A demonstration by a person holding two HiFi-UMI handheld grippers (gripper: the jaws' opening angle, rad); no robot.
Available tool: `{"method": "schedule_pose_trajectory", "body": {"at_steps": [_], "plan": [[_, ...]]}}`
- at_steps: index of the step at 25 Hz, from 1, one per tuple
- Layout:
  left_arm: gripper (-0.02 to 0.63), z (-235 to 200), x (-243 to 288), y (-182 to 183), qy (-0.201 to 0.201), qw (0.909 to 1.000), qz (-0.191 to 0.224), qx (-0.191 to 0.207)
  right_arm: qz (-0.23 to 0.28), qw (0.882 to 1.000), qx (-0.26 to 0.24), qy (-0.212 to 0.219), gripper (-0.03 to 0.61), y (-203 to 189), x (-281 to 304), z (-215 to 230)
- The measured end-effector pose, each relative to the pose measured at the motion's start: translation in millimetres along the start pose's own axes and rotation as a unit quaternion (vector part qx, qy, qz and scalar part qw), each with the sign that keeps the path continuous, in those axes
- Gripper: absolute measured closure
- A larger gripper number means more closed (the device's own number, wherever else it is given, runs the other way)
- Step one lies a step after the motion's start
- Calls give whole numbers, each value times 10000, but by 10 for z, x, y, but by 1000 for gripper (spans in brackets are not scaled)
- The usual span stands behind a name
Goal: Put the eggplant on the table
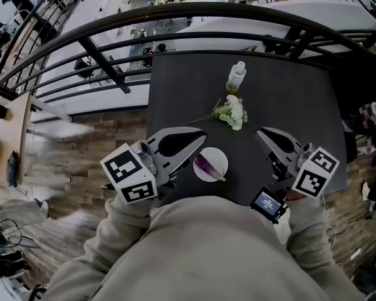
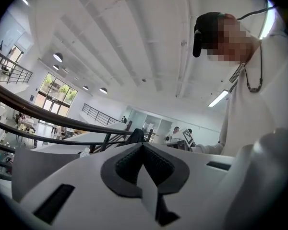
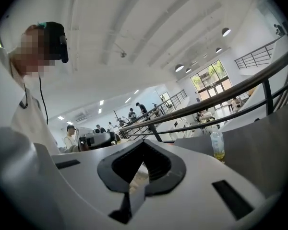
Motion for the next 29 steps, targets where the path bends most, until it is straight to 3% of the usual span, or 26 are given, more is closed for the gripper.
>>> {"method": "schedule_pose_trajectory", "body": {"at_steps": [8, 29], "plan": [[607, 106, 48, -23, -137, 9999, 48, -16, 155, 9996, -240, -37, 565, 156, -67, -173], [607, 87, -6, -168, -126, 9997, 57, -189, -272, 9983, -517, -84, 565, 81, 94, -236]]}}
Point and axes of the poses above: the fingertips, and each gripper's own axes: x forward along the fingers, z to its right, y out of its top, the point moved 1 cm from there along -x, backward along the fingers, and after that the axes turned 11 degrees about -z, right-handed, at the moved point
